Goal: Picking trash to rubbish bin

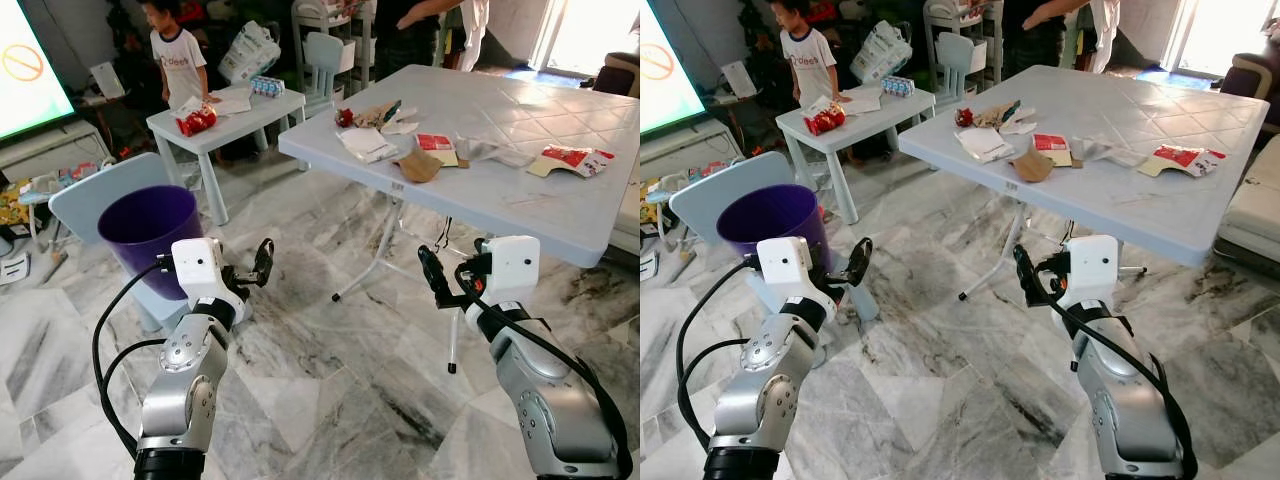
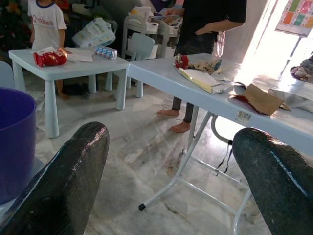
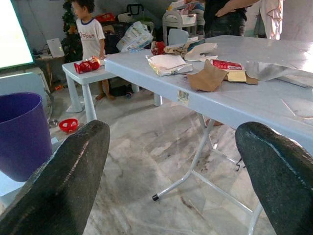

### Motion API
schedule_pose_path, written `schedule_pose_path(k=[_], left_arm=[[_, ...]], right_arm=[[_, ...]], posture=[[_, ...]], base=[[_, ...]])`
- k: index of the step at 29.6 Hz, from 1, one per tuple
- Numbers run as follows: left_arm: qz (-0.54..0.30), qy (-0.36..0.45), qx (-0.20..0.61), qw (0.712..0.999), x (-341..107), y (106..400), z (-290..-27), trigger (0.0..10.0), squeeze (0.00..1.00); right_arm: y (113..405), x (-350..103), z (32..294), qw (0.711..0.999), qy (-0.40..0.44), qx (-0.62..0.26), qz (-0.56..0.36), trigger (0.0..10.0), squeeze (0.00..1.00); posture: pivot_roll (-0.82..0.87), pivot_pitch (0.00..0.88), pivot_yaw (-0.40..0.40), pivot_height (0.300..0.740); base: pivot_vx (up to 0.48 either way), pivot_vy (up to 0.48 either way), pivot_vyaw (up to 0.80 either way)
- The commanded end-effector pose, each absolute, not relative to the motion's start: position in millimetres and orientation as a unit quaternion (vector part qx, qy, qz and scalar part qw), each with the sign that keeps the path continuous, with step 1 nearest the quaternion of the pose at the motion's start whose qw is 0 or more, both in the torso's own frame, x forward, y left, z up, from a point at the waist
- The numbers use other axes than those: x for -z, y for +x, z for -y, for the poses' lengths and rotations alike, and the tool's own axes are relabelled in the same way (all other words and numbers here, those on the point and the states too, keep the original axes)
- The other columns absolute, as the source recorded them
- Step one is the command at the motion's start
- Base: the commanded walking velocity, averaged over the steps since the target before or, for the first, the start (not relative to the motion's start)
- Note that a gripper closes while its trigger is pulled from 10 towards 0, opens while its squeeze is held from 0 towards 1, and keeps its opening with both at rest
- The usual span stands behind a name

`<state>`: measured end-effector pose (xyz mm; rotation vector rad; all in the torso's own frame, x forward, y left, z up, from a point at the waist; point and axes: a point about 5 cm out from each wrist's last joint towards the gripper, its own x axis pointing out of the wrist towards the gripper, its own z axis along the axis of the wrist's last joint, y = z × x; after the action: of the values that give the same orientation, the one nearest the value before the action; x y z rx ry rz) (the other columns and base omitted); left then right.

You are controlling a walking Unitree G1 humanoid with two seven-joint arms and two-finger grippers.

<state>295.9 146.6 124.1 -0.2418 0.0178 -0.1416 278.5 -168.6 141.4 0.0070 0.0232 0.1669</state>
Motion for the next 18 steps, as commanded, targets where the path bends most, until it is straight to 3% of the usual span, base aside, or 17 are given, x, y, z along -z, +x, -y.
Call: schedule_pose_path(k=[1,18], left_arm=[[0.004,-0.117,0.072,0.99,-130.7,297.8,-148.3,10.0,0.0],[-0.001,-0.113,0.074,0.991,-128.3,296.9,-148.0,10.0,0.0]], right_arm=[[280.0,-146.3,167.3,0.996,0.002,-0.086,-0.003,10.0,0.0],[280.6,-146.9,166.8,0.996,0.0,-0.089,-0.001,10.0,0.0]], posture=[[-0.05,0.0,0.044,0.74],[-0.05,0.0,0.04,0.74]], base=[[0.412,0.0,0.0],[0.431,0.0,0.0]])
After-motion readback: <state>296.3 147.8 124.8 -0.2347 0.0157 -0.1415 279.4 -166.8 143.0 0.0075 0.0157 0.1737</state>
